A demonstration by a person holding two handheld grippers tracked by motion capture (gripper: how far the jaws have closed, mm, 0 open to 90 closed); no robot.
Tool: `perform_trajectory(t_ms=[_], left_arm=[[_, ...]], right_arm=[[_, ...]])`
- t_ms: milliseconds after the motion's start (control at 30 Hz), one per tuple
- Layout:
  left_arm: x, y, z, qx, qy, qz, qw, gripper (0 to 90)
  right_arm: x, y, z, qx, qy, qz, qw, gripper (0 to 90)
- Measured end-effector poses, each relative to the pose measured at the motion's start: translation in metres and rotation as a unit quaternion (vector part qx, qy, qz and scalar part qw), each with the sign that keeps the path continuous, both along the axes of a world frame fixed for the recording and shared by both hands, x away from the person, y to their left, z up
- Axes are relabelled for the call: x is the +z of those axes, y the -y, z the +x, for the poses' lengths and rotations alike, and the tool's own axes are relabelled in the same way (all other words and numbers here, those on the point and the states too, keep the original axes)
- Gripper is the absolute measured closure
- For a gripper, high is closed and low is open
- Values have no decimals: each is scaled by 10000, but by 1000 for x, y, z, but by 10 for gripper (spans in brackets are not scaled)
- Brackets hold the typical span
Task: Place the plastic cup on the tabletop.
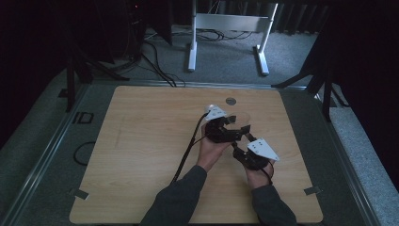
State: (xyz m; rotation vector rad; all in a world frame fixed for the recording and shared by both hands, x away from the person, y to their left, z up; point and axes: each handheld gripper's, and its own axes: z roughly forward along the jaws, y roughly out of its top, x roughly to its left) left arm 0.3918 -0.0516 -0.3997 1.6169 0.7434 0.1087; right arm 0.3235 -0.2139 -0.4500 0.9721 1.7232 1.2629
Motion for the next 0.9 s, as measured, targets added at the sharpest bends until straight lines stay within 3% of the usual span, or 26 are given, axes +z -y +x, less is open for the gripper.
perform_trajectory(t_ms=[367,633,900], left_arm=[[1,-2,-1,33,9,-78,10000,275],[1,-1,-2,40,75,4,10000,292],[2,-2,-2,160,216,137,9995,294]], right_arm=[[-2,0,-1,15,33,-22,10000,411],[-2,0,0,13,0,-39,10000,399],[-2,2,2,-3,-100,-8,9999,303]])
